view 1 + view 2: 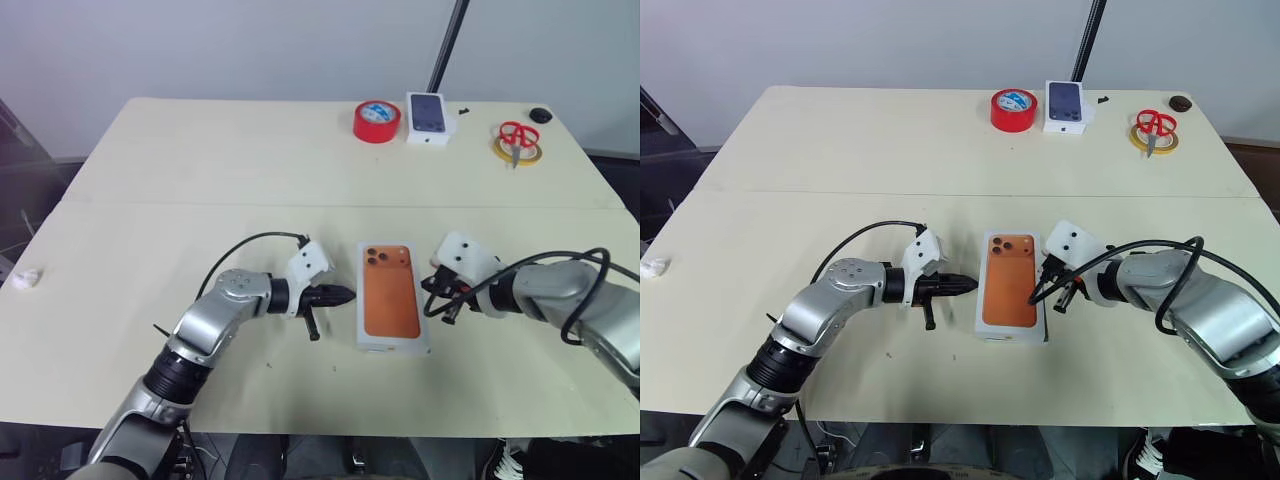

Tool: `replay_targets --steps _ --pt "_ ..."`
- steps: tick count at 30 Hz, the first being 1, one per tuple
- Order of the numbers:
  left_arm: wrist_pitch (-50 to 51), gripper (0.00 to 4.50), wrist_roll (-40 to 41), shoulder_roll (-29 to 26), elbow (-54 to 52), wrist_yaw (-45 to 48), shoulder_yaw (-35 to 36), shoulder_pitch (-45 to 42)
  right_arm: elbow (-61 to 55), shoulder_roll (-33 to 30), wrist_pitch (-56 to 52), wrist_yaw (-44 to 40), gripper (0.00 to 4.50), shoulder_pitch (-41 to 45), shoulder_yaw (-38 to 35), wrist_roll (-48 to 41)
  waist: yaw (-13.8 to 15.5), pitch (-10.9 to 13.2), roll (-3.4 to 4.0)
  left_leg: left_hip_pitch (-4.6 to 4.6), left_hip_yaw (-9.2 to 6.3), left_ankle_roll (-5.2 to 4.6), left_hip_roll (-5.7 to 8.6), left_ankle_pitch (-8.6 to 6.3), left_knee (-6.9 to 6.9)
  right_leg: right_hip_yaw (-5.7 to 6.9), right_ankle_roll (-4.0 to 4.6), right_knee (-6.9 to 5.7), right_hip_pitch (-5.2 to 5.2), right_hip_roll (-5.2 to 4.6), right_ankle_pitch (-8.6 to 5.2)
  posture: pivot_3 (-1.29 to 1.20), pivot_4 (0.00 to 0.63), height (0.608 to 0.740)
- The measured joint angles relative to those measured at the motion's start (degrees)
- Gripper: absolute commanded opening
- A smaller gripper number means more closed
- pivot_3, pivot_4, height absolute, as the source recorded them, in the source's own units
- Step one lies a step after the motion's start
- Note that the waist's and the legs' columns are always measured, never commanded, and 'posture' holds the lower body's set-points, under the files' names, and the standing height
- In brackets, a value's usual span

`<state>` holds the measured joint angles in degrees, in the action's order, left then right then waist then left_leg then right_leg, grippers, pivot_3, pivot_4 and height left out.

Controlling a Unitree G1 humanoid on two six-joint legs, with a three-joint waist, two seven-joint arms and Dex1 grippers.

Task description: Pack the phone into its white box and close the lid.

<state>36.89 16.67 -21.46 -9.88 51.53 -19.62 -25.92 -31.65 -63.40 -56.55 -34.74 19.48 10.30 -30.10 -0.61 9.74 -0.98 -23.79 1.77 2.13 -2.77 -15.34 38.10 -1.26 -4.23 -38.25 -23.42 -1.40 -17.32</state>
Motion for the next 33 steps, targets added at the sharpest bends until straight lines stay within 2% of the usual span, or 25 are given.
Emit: replay_targets --steps 17,33 --pt "0.3 0.00 0.0 0.1 -1.2 0.4 -1.5 -0.2 -0.8 0.2 -0.1 -2.9 0.01 -2.7 -1.3 4.1 0.0 0.0 0.00 0.00 0.00 0.00 0.02 0.00 0.02 0.00 0.00 0.00 0.01 0.00 0.00 0.00 0.150 0.732" --pt "0.1 0.00 -0.3 1.5 1.9 -2.8 -0.9 -0.2 -1.3 1.1 -0.4 -4.8 0.01 -3.1 -1.6 5.8 0.0 0.0 0.00 0.02 0.00 0.00 0.03 0.00 0.03 0.00 0.00 -0.03 0.02 0.00 0.00 0.00 0.150 0.732"
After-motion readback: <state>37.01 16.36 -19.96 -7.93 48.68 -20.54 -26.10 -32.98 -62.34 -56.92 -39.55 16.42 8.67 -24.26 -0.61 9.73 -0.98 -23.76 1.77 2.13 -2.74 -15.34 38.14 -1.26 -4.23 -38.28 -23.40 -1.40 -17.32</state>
